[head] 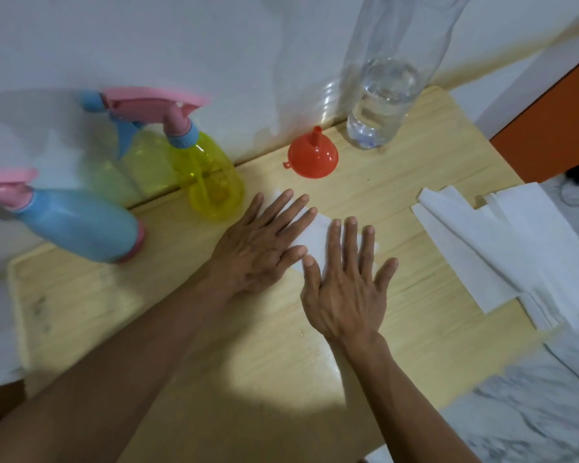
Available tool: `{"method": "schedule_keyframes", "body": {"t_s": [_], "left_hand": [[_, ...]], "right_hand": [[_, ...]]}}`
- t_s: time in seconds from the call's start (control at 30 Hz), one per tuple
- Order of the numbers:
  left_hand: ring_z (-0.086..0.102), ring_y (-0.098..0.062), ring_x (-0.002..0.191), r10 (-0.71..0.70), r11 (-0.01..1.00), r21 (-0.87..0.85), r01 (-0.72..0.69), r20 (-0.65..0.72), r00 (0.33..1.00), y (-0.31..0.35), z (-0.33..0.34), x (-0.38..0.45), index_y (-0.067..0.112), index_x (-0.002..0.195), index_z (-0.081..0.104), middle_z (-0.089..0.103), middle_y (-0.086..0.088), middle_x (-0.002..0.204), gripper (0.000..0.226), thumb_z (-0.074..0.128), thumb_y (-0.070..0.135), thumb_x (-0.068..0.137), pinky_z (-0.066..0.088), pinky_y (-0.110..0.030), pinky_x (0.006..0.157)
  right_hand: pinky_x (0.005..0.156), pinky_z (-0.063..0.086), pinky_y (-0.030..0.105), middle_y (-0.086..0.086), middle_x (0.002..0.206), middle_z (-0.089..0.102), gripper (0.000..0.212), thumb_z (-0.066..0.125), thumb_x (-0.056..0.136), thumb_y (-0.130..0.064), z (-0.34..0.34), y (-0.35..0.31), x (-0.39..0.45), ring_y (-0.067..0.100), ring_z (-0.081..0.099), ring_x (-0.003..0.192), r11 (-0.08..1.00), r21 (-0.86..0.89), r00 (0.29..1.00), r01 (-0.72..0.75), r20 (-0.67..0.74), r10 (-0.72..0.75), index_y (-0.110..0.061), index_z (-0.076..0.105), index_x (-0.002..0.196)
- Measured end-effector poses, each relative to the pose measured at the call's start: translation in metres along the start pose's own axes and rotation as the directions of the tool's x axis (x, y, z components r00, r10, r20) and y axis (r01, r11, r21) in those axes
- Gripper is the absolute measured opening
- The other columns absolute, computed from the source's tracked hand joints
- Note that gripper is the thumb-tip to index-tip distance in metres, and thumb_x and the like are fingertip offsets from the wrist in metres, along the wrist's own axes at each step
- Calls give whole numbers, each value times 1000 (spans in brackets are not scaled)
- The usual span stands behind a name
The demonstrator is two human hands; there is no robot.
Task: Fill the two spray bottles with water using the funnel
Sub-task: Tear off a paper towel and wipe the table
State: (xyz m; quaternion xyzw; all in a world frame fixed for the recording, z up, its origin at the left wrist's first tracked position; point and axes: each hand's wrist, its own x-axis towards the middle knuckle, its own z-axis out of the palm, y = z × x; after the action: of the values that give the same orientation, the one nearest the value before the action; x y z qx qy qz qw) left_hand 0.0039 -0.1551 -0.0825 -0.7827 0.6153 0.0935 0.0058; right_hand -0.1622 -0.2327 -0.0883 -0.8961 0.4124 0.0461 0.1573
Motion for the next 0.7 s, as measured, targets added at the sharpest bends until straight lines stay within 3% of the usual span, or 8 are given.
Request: {"method": "schedule_keyframes", "body": {"t_s": [0.4, 0.7], "left_hand": [[1, -18, 154, -150, 987, -63, 147, -49, 987, -2, 18, -76, 13, 158, 10, 8, -4, 167, 64, 14, 47, 103, 1, -34, 125], [-2, -17, 154, -398, 912, -134, 387, -68, 915, -13, 30, -150, 13, 156, 2, 4, -5, 167, 67, 6, 49, 100, -1, -31, 123]], "right_hand": [[119, -14, 62, -10, 165, -28, 65, 2, 105, -54, 9, -34, -27, 18, -31, 151, 965, 9, 956, 261, 134, -260, -25, -21, 158], [119, -6, 65, -11, 169, -14, 63, 11, 107, -47, 31, -77, -45, 17, -20, 155, 881, -4, 874, 473, 129, -469, -22, -5, 162]]}}
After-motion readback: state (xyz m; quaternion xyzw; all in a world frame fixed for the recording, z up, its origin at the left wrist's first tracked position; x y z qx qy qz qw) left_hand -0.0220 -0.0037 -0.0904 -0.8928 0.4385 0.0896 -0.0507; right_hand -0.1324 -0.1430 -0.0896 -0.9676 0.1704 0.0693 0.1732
